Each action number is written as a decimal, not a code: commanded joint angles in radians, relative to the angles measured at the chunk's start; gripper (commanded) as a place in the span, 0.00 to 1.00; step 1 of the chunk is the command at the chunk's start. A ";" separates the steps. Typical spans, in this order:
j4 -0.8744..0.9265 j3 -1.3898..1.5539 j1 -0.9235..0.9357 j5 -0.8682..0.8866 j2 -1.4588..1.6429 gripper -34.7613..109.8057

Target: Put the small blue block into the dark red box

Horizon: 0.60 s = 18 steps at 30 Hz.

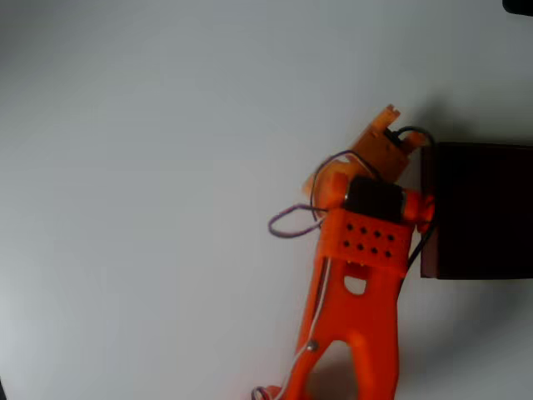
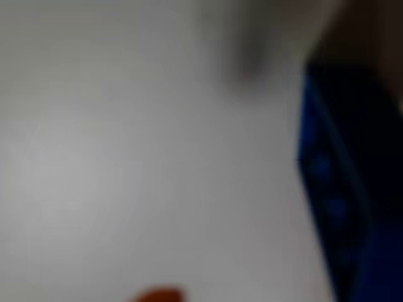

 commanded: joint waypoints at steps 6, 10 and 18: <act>-0.003 -0.067 0.023 -0.005 -0.057 0.44; -0.003 -0.110 0.034 -0.023 -0.107 0.44; 0.031 -0.202 0.066 -0.063 -0.198 0.44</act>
